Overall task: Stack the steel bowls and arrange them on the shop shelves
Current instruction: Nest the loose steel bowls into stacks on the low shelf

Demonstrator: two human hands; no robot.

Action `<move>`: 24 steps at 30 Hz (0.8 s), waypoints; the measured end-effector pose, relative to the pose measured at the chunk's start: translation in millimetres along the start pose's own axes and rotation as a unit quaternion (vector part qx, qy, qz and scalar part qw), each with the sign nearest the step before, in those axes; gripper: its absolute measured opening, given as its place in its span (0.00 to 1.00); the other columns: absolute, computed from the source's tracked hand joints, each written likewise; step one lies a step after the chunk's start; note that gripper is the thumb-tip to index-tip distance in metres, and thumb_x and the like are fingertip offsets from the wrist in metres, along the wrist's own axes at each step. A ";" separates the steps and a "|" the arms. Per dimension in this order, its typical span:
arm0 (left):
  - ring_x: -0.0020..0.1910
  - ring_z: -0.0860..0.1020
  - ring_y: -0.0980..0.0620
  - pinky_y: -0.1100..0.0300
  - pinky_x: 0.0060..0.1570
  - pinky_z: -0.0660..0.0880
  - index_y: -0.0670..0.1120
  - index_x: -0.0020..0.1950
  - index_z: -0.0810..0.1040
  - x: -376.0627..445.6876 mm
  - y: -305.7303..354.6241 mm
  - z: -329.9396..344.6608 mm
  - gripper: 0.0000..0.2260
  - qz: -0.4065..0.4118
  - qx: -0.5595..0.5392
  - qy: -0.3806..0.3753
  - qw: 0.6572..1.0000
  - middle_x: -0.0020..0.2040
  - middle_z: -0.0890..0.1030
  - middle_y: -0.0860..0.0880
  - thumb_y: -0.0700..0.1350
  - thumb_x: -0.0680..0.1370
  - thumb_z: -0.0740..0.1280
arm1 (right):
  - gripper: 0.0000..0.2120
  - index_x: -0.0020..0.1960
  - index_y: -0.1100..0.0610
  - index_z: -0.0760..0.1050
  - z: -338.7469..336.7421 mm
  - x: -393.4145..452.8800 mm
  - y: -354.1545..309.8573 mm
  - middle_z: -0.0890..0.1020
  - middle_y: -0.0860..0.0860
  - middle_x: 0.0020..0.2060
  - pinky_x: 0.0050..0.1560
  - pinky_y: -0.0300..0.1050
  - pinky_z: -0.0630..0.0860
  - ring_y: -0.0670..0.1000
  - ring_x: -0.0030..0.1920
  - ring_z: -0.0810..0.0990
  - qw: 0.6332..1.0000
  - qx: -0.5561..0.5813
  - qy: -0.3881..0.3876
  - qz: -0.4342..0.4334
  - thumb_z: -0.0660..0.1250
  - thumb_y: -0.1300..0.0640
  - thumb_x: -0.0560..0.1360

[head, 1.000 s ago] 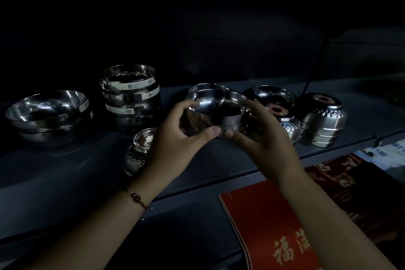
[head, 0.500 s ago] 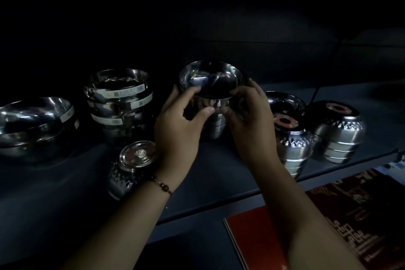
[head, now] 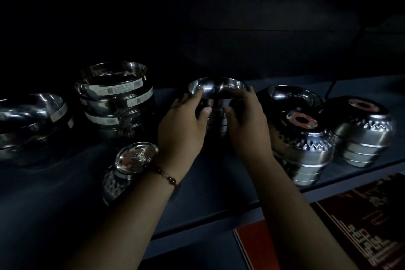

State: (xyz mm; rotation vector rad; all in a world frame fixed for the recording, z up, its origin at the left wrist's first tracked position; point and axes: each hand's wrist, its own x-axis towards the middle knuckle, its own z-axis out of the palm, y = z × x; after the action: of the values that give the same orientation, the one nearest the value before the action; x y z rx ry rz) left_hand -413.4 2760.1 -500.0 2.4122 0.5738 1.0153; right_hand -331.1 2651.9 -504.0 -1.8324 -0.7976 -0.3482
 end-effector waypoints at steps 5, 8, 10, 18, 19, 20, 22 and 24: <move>0.70 0.73 0.47 0.52 0.58 0.74 0.56 0.79 0.62 0.2 -4.9 -1.5 0.25 0.011 0.063 -0.041 0.997 0.73 0.72 0.49 0.52 0.82 0.62 | 0.23 0.76 0.48 0.63 -3.9 -6.1 -0.3 0.53 0.53 0.80 0.47 0.14 0.58 0.43 0.72 0.60 0.996 -0.062 -0.062 0.023 0.61 0.54 0.82; 0.71 0.71 0.46 0.51 0.61 0.73 0.57 0.79 0.60 -6.7 -2.8 -10.9 0.26 0.021 0.089 -0.064 0.994 0.75 0.71 0.49 0.53 0.82 0.63 | 0.28 0.78 0.45 0.57 -10.8 -12.3 -0.8 0.52 0.53 0.80 0.66 0.37 0.66 0.51 0.77 0.58 0.991 -0.098 -0.089 0.006 0.62 0.53 0.81; 0.72 0.70 0.45 0.51 0.63 0.71 0.57 0.79 0.61 -14.8 -1.4 -20.4 0.26 0.029 0.106 -0.077 0.991 0.76 0.69 0.48 0.54 0.82 0.63 | 0.31 0.79 0.47 0.54 -17.6 -19.2 -4.7 0.51 0.53 0.80 0.72 0.48 0.65 0.54 0.79 0.54 0.985 -0.133 -0.112 -0.002 0.63 0.53 0.80; 0.78 0.60 0.43 0.47 0.74 0.59 0.57 0.79 0.62 -66.9 -38.0 -75.1 0.28 0.062 0.196 -0.139 0.969 0.80 0.59 0.46 0.58 0.80 0.63 | 0.34 0.80 0.48 0.52 -30.9 -58.9 -31.5 0.49 0.52 0.80 0.76 0.50 0.53 0.56 0.79 0.48 0.940 -0.238 -0.230 -0.087 0.64 0.52 0.78; 0.79 0.59 0.43 0.47 0.74 0.58 0.57 0.79 0.62 -72.3 -43.1 -82.2 0.28 0.060 0.199 -0.143 0.968 0.81 0.58 0.46 0.59 0.80 0.62 | 0.34 0.80 0.49 0.52 -29.5 -64.7 -35.0 0.50 0.53 0.80 0.76 0.49 0.52 0.56 0.79 0.48 0.932 -0.251 -0.244 -0.094 0.64 0.52 0.79; 0.79 0.58 0.43 0.47 0.74 0.57 0.57 0.79 0.62 -76.6 -46.5 -88.3 0.28 0.057 0.198 -0.147 0.967 0.81 0.57 0.46 0.60 0.80 0.62 | 0.34 0.80 0.49 0.52 -27.8 -69.8 -37.6 0.50 0.54 0.80 0.77 0.49 0.51 0.57 0.79 0.48 0.925 -0.259 -0.258 -0.102 0.64 0.52 0.79; 0.80 0.54 0.44 0.48 0.75 0.55 0.59 0.79 0.59 -86.7 -51.6 -100.1 0.29 0.044 0.196 -0.163 0.966 0.82 0.53 0.48 0.62 0.80 0.60 | 0.33 0.80 0.50 0.53 -23.0 -82.3 -44.5 0.52 0.55 0.80 0.77 0.51 0.50 0.59 0.79 0.50 0.914 -0.264 -0.281 -0.122 0.64 0.51 0.79; 0.81 0.51 0.46 0.49 0.75 0.54 0.61 0.80 0.57 -97.5 -54.9 -109.7 0.29 0.031 0.187 -0.180 0.965 0.82 0.48 0.50 0.63 0.80 0.59 | 0.33 0.79 0.51 0.54 -14.9 -95.6 -50.1 0.53 0.57 0.79 0.77 0.51 0.50 0.61 0.79 0.52 0.903 -0.266 -0.306 -0.140 0.64 0.49 0.79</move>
State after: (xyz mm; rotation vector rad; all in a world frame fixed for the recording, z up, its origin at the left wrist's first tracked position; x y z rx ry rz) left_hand -568.1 2779.6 -515.9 2.8713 0.6024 0.4961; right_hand -432.8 2615.2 -517.4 -2.3863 -1.5288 -0.1710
